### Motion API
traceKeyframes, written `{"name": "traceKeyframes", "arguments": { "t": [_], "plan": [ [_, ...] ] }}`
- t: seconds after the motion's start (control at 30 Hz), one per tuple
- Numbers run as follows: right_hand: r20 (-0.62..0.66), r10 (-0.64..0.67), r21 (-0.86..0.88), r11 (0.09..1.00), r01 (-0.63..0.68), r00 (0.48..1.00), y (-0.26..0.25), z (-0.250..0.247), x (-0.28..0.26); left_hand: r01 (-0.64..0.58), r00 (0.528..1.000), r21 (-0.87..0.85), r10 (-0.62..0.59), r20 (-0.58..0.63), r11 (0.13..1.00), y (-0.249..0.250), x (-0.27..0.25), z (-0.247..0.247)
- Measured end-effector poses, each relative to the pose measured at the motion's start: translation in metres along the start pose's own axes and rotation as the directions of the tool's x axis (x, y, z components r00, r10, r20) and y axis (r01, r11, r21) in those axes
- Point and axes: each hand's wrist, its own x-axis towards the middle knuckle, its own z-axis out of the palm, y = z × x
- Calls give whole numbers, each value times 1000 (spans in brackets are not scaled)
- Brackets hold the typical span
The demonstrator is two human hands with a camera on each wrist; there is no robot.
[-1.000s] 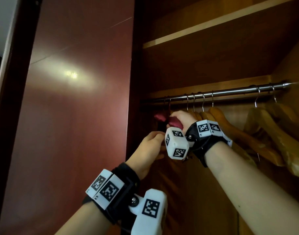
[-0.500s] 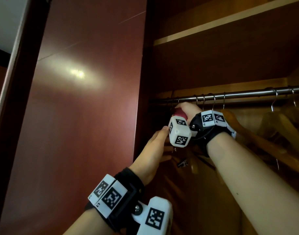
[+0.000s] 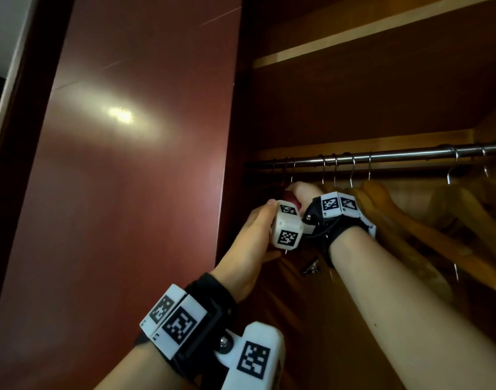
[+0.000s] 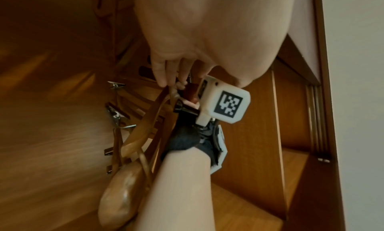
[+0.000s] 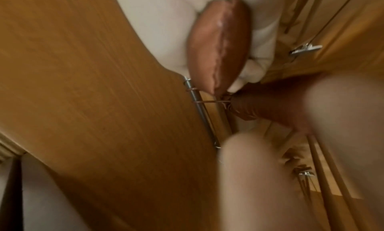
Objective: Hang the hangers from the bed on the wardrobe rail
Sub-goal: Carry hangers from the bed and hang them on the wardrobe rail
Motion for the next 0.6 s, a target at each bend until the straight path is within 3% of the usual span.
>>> {"name": "traceKeyframes", "arguments": {
  "t": [0.13, 0.23, 0.33, 0.6],
  "plan": [
    [95, -4, 57, 998, -1, 995, 7, -1, -6, -9, 999, -37, 11, 40, 999, 4, -5, 5],
    [61, 72, 45, 996, -75, 996, 15, -3, -10, -10, 998, -39, 13, 56, 999, 6, -8, 10],
    [92, 148, 219, 962, -165, 985, 14, -7, -18, 1, 998, -46, 2, 60, 999, 8, -9, 13],
    [65, 132, 335, 931, -146, 989, 18, -25, -49, 30, 998, -59, -27, 53, 998, 13, -21, 29]
  ]
}}
